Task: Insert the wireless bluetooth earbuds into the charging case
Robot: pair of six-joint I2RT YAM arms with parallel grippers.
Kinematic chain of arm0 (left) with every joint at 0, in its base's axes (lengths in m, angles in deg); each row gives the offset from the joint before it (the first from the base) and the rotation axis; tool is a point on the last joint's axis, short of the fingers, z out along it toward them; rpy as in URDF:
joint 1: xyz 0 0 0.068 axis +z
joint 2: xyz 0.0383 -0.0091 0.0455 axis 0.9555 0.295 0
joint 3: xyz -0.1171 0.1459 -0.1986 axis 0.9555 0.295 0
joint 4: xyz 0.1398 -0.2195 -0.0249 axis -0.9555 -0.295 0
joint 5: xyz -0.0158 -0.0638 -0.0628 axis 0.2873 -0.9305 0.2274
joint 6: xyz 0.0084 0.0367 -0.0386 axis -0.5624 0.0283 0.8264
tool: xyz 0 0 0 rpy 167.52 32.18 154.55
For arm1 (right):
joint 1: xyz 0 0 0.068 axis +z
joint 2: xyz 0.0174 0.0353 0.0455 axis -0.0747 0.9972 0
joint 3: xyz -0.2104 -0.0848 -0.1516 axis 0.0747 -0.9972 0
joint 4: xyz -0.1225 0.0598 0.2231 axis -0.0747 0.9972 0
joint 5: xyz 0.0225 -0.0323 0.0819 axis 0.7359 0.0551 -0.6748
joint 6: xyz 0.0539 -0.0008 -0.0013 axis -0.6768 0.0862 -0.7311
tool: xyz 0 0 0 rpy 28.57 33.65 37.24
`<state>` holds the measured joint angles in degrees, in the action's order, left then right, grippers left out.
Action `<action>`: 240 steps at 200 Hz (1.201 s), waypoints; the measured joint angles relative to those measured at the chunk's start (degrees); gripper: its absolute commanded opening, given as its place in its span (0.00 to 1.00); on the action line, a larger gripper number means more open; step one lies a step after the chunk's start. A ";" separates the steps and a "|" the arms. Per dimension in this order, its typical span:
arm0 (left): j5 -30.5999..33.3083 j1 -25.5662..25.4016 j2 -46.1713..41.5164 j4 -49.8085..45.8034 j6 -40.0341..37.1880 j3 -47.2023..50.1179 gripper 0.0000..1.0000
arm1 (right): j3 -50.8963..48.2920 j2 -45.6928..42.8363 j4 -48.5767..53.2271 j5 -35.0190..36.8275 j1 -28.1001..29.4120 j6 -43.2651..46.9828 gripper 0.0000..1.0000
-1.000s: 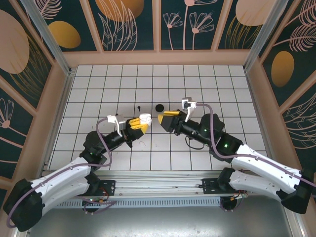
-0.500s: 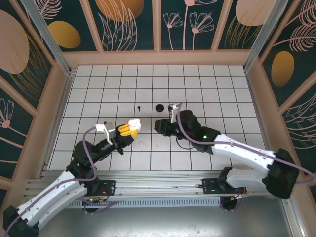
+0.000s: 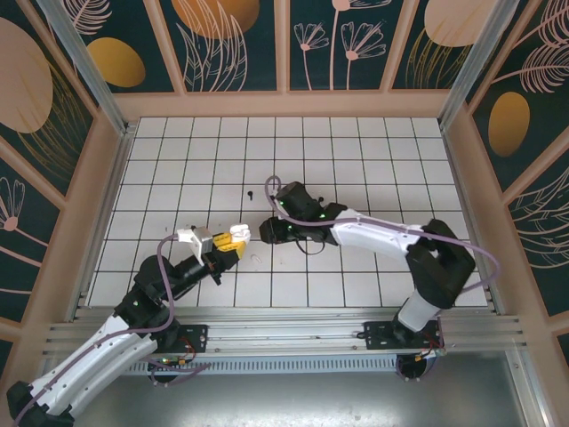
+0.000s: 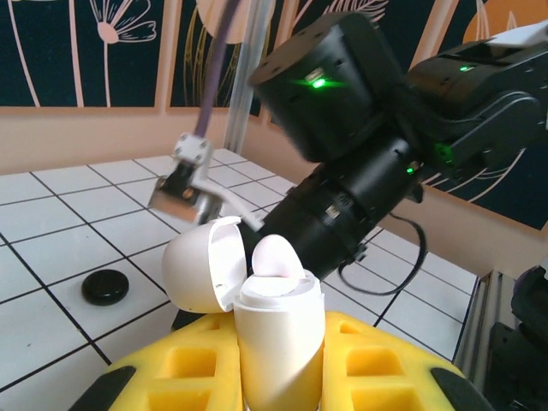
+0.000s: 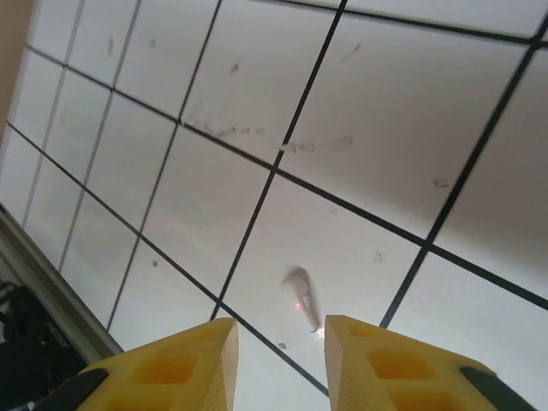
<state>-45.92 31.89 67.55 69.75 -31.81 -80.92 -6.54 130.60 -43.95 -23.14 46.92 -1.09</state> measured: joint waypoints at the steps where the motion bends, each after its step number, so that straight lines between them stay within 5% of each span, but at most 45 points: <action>1: 0.00 0.00 0.00 0.00 0.00 0.00 0.00 | 0.15 0.26 0.13 -0.17 -0.02 0.09 0.32; 88: 2.62 0.00 -0.09 -0.92 -0.39 0.00 0.00 | 10.01 13.79 9.38 -5.86 -0.04 9.86 0.33; 240: 5.70 0.00 -6.88 -3.28 -0.17 1.36 0.00 | 19.67 22.43 17.35 -1.11 5.18 13.25 0.36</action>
<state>-40.21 31.89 60.66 66.47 -31.98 -79.56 13.13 153.02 -26.59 -24.25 52.10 12.16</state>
